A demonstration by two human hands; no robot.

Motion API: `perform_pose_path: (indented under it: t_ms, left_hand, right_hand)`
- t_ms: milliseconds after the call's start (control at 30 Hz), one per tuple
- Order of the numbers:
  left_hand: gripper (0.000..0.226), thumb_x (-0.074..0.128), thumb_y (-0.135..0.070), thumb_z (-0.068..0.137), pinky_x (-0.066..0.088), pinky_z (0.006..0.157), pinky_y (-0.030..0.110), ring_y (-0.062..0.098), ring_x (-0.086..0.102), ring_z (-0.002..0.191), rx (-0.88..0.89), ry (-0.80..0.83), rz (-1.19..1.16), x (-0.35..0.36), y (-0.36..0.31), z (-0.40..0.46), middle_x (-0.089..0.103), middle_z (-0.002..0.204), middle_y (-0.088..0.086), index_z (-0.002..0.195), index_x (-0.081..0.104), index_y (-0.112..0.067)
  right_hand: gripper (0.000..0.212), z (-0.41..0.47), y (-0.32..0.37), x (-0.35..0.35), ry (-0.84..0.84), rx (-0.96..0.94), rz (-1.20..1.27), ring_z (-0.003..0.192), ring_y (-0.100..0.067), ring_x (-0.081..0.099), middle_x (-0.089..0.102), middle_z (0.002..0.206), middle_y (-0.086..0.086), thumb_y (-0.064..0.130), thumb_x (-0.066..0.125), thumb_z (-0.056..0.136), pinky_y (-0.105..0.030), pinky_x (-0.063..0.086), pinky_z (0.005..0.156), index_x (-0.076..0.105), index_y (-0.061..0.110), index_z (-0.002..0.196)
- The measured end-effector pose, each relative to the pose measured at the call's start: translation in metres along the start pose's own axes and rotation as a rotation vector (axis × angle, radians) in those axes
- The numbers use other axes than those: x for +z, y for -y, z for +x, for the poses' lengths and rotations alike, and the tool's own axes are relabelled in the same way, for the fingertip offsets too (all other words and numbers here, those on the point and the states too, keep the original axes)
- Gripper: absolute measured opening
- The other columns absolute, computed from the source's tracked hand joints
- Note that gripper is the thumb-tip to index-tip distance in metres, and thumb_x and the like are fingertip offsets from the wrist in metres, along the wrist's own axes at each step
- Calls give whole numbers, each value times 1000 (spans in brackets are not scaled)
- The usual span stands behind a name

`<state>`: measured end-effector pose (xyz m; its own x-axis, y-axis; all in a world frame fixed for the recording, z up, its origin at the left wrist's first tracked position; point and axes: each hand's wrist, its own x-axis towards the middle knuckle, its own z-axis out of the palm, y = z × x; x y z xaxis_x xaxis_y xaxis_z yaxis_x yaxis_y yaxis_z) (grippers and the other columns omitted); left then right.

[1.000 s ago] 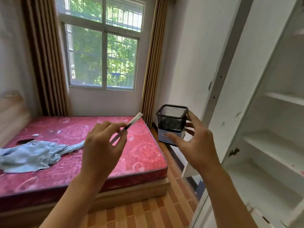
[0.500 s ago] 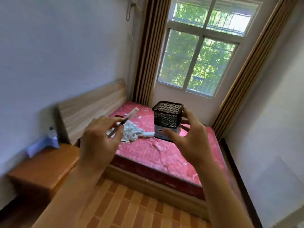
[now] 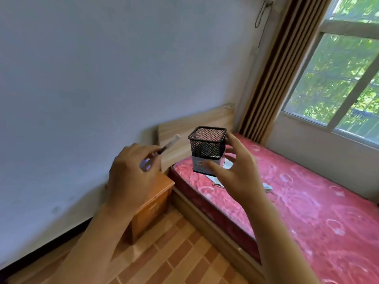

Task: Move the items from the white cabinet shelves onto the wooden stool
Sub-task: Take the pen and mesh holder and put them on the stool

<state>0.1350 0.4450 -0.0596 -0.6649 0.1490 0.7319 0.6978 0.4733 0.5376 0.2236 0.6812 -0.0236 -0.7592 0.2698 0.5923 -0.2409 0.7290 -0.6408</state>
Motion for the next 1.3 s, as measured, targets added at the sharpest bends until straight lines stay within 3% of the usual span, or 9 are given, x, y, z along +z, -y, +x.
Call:
perform_pose_path:
  t_ms: [100, 200, 300, 400, 533, 733, 933, 1167, 1300]
  left_hand:
    - [21, 73, -18, 95, 47, 78, 19, 18, 65, 91, -47, -9, 50, 11, 8, 7, 74, 102, 4, 114, 76, -12]
    - [29, 67, -32, 96, 49, 78, 21, 19, 66, 91, -109, -20, 75, 23, 14, 13, 75, 103, 4, 115, 77, -12]
    - [46, 54, -47, 94, 51, 78, 24, 18, 66, 91, -133, -21, 82, 34, 14, 18, 74, 102, 3, 114, 77, -12]
    - [31, 63, -36, 96, 56, 77, 31, 17, 65, 91, -146, -46, 118, 44, 18, 27, 73, 100, 0, 114, 76, -14]
    - [19, 74, -14, 93, 57, 78, 34, 17, 65, 91, -155, -72, 198, 57, 25, 35, 71, 98, -2, 112, 77, -15]
    - [19, 74, -15, 94, 45, 78, 17, 14, 65, 91, -198, -51, 234, 67, 43, 44, 71, 97, -5, 112, 77, -18]
    - [19, 74, -16, 94, 55, 78, 28, 16, 66, 91, -207, -46, 228, 75, 93, 67, 71, 97, -4, 113, 77, -17]
    - [22, 75, -17, 93, 54, 79, 26, 16, 67, 92, -204, -30, 170, 74, 182, 112, 73, 99, -2, 114, 77, -15]
    - [21, 76, -13, 92, 59, 78, 34, 16, 68, 91, -199, -11, 131, 73, 236, 144, 73, 98, -2, 113, 78, -14]
  right_hand:
    - [83, 19, -18, 16, 46, 1, 50, 110, -1, 66, 69, 127, 21, 37, 87, 73, -28, 55, 97, 54, 30, 149]
    - [81, 37, -39, 27, 92, -9, 103, 110, -3, 68, 71, 124, 19, 25, 92, 76, -34, 57, 97, 55, 30, 147]
    - [75, 52, -54, 31, 110, -19, 166, 108, -1, 68, 72, 119, 23, 21, 91, 77, -27, 57, 93, 57, 32, 143]
    - [76, 67, -69, 36, 113, -32, 205, 109, 4, 66, 69, 117, 32, 23, 91, 77, -16, 52, 92, 54, 41, 141]
    - [78, 83, -89, 48, 137, -16, 254, 109, 0, 68, 72, 117, 25, 31, 89, 73, -27, 56, 95, 54, 38, 143]
    - [77, 100, -108, 75, 177, -9, 283, 108, 5, 67, 70, 117, 28, 23, 91, 76, -16, 54, 90, 54, 39, 141]
    - [79, 130, -122, 120, 201, 22, 273, 111, 0, 67, 71, 122, 23, 29, 91, 78, -30, 58, 95, 53, 31, 147]
    - [81, 178, -116, 196, 190, 58, 220, 115, 1, 65, 68, 126, 26, 32, 91, 77, -41, 60, 93, 51, 38, 147]
    - [80, 207, -109, 241, 216, 81, 196, 112, 6, 65, 67, 118, 34, 24, 92, 75, -35, 58, 95, 52, 37, 144]
